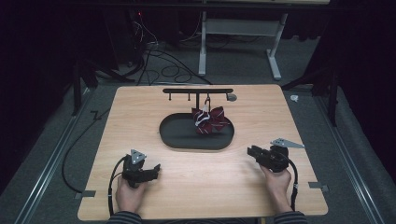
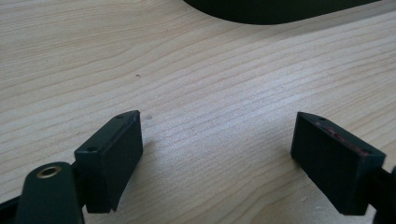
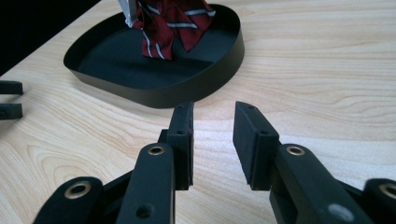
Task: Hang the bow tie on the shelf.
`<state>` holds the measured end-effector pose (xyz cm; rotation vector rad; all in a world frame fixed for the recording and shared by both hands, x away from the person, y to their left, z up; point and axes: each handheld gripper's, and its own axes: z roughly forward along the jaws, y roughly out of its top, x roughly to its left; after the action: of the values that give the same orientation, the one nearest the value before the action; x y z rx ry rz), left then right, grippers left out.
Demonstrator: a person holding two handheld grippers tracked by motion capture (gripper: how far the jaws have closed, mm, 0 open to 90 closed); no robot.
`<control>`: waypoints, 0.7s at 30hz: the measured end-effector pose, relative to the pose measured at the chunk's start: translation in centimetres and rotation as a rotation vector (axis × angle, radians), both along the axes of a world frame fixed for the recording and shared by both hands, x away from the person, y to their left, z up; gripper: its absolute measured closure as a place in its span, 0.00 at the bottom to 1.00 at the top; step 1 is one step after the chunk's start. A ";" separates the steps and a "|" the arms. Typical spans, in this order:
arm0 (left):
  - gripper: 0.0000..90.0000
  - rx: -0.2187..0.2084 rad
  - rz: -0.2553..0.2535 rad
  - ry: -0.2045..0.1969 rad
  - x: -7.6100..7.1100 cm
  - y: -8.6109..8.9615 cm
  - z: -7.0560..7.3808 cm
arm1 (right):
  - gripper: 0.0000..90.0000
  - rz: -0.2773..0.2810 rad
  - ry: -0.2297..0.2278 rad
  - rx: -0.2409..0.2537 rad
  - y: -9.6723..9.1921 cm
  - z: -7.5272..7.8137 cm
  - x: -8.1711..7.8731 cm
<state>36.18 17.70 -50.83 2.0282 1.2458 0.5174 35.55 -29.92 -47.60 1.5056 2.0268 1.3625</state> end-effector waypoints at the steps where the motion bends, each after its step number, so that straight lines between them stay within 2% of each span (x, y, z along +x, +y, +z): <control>1: 0.19 0.000 0.000 0.000 0.0 0.0 0.0 | 0.78 0.000 0.000 0.000 0.0 0.0 0.0; 21: 0.19 0.000 0.000 0.000 0.0 0.0 0.0 | 0.78 0.011 0.040 -0.077 1.1 -1.2 0.4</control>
<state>36.18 17.70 -50.83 2.0278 1.2461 0.5174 35.97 -28.85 -48.81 1.5021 2.0900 1.2525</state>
